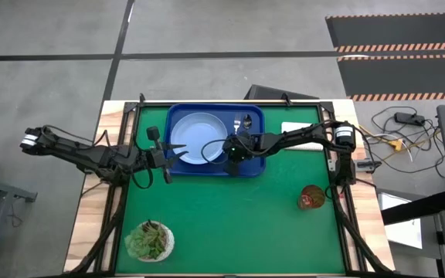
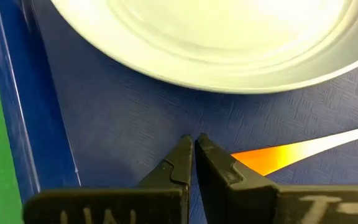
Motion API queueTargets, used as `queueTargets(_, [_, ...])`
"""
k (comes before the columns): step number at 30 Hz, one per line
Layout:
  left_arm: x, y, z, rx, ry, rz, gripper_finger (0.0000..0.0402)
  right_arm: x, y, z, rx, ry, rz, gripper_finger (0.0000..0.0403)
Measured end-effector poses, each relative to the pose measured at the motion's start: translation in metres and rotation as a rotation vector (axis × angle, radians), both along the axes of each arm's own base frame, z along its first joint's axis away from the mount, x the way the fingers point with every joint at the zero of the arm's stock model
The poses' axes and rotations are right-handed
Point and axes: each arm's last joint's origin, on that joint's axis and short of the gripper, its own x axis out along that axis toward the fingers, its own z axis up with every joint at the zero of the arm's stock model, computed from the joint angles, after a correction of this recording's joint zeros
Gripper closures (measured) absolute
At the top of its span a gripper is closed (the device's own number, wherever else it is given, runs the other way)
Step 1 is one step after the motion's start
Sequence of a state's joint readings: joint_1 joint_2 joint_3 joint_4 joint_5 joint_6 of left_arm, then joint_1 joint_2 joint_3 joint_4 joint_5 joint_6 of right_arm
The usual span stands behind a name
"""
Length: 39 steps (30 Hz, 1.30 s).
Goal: Pick and place plate/cup/fork/spoon on tray
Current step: Put the orange cup on the blue tray to the top right of the blue plate
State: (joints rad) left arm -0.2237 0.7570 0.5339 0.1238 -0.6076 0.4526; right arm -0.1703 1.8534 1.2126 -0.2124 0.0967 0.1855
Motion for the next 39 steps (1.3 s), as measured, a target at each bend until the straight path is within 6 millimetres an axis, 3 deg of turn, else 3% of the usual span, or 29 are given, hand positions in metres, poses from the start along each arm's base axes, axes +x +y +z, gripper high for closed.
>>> queueTargets(9, [0.000,0.000,0.000,0.000,0.001,0.000,0.0332,-0.001,0.006,0.001,0.023,0.012,-0.014,0.0394])
queueTargets(18, [0.000,0.000,0.000,0.000,0.002,0.000,0.0332,-0.008,0.057,0.042,0.007,-0.094,0.098,0.0394])
queueTargets(22, [0.000,0.000,-0.001,-0.001,0.002,0.000,0.0332,-0.025,0.083,0.070,0.019,-0.152,0.091,0.0394])
queueTargets(30, [0.001,0.000,-0.001,-0.001,0.006,0.000,0.0332,-0.073,0.137,0.119,0.214,-0.252,0.044,0.0394])
queueTargets(39, [0.003,-0.001,-0.003,-0.001,0.015,0.000,0.0332,-0.121,0.194,0.156,0.421,-0.142,-0.186,0.0394])
